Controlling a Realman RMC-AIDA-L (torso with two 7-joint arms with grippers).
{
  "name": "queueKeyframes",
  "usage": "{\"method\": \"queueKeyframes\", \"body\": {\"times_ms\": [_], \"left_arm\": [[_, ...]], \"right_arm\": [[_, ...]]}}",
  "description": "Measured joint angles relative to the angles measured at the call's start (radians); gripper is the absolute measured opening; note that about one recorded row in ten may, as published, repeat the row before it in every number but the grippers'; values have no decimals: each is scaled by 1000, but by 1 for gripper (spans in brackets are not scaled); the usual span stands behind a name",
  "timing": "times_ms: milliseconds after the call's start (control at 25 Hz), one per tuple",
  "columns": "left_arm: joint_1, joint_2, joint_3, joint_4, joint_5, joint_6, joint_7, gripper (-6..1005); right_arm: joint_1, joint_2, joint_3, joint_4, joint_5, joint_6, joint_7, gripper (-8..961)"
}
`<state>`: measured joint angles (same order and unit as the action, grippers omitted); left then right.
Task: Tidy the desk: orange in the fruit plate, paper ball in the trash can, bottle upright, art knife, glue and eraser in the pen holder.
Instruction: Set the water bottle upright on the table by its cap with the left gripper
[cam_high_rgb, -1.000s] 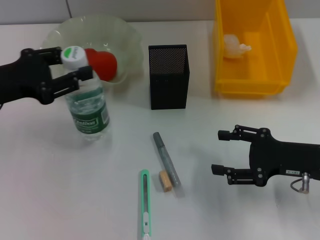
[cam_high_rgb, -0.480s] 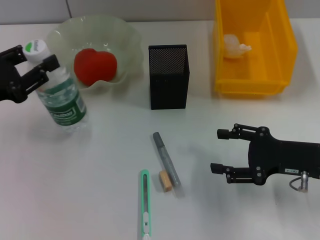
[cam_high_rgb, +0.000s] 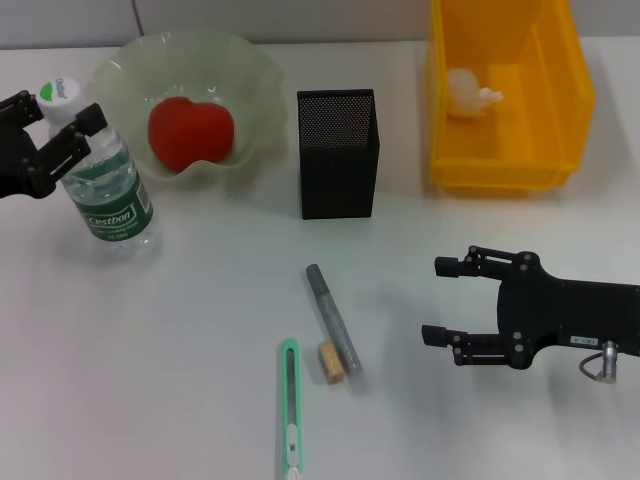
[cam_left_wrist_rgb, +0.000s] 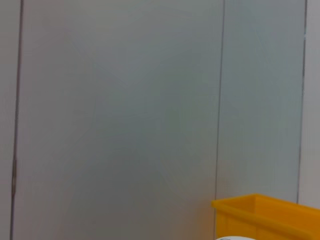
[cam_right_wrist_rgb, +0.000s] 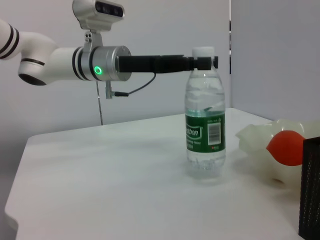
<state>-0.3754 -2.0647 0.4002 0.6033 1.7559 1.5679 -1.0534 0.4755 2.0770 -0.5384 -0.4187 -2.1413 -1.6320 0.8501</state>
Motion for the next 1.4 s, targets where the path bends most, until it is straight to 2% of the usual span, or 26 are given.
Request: {"method": "queueKeyframes", "body": {"times_ms": [80,360,1400], "left_arm": [[-6,0,-2,-39,-6,-32,37,441],[-9,-1,-3,-65,-23,-65,68,441],[-22,-2,0,-99,-46,-126,109,441]], "right_arm": [[-1,0,0,1,0,2,0,801],[-2,-1,0,2,-1,4,0,801],[-2,-2,0,2,-2,6,0,800]]}}
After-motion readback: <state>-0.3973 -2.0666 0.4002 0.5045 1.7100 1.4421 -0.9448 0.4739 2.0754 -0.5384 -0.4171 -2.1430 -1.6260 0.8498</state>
